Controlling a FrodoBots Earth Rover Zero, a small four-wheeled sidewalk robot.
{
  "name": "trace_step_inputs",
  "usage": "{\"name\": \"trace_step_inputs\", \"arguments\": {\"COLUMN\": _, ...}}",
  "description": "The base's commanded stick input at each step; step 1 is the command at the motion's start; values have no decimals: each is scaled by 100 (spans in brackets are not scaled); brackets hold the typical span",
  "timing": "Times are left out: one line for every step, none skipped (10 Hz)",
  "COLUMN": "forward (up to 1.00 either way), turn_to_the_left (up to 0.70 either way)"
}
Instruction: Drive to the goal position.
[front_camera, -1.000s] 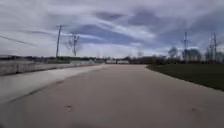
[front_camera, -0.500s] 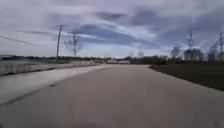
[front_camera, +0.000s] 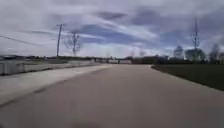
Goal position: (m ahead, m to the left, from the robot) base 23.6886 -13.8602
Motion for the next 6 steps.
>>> {"name": "trace_step_inputs", "arguments": {"forward": 100, "turn_to_the_left": -2}}
{"name": "trace_step_inputs", "arguments": {"forward": 100, "turn_to_the_left": -3}}
{"name": "trace_step_inputs", "arguments": {"forward": 100, "turn_to_the_left": -11}}
{"name": "trace_step_inputs", "arguments": {"forward": 100, "turn_to_the_left": -26}}
{"name": "trace_step_inputs", "arguments": {"forward": 100, "turn_to_the_left": -34}}
{"name": "trace_step_inputs", "arguments": {"forward": 100, "turn_to_the_left": -33}}
